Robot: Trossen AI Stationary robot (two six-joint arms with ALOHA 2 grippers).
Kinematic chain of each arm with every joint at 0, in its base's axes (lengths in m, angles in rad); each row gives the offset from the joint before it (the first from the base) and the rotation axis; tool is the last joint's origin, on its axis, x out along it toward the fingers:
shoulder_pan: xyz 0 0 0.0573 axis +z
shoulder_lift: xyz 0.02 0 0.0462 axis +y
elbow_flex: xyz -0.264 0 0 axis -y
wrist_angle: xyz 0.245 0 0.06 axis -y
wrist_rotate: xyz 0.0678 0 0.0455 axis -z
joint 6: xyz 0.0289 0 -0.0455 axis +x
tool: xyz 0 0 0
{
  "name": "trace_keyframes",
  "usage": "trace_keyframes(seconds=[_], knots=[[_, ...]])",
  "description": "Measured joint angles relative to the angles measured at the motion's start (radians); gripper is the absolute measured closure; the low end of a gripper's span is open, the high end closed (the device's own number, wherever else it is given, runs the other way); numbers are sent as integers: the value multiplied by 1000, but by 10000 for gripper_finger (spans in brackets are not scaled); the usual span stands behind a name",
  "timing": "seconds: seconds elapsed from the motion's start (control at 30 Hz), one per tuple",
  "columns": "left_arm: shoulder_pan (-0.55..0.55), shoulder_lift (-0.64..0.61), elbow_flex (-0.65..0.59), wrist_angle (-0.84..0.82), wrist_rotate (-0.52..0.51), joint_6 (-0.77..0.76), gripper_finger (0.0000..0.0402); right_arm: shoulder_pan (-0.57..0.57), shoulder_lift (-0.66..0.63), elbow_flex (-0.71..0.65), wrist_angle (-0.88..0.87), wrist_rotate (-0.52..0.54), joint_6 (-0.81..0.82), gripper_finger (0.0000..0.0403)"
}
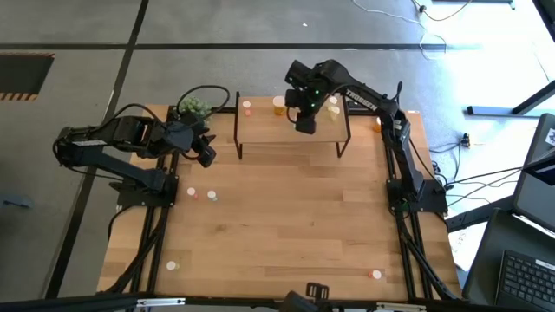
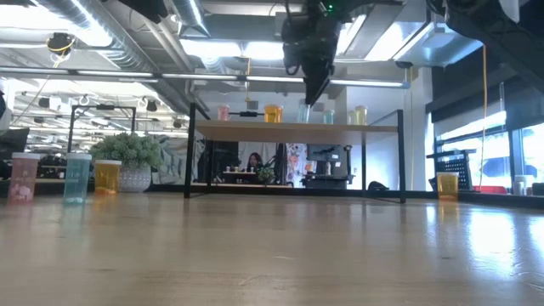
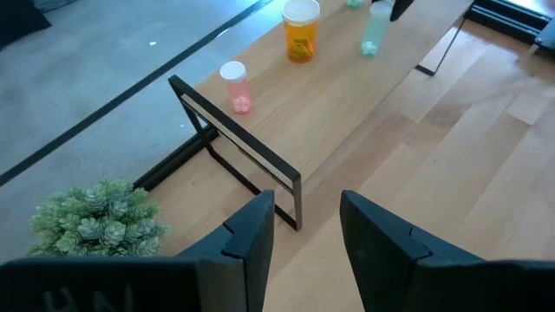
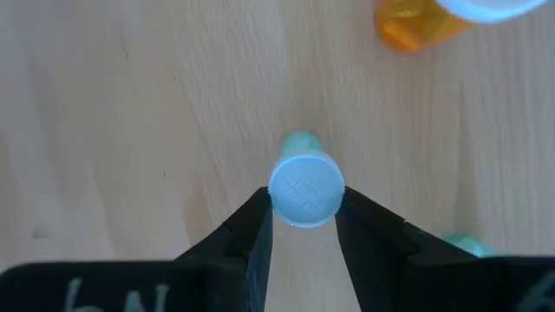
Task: Pick and place medicine bottles onto shelf by color
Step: Adjust the blue medicine bottle on the shelf to align with the other blue medicine bottle
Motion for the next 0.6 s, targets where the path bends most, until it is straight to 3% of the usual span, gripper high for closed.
trace_keyframes(seconds=[0.6], knots=[[0, 0, 0, 0, 0, -1, 273, -16, -30, -4, -23, 18, 3, 282]])
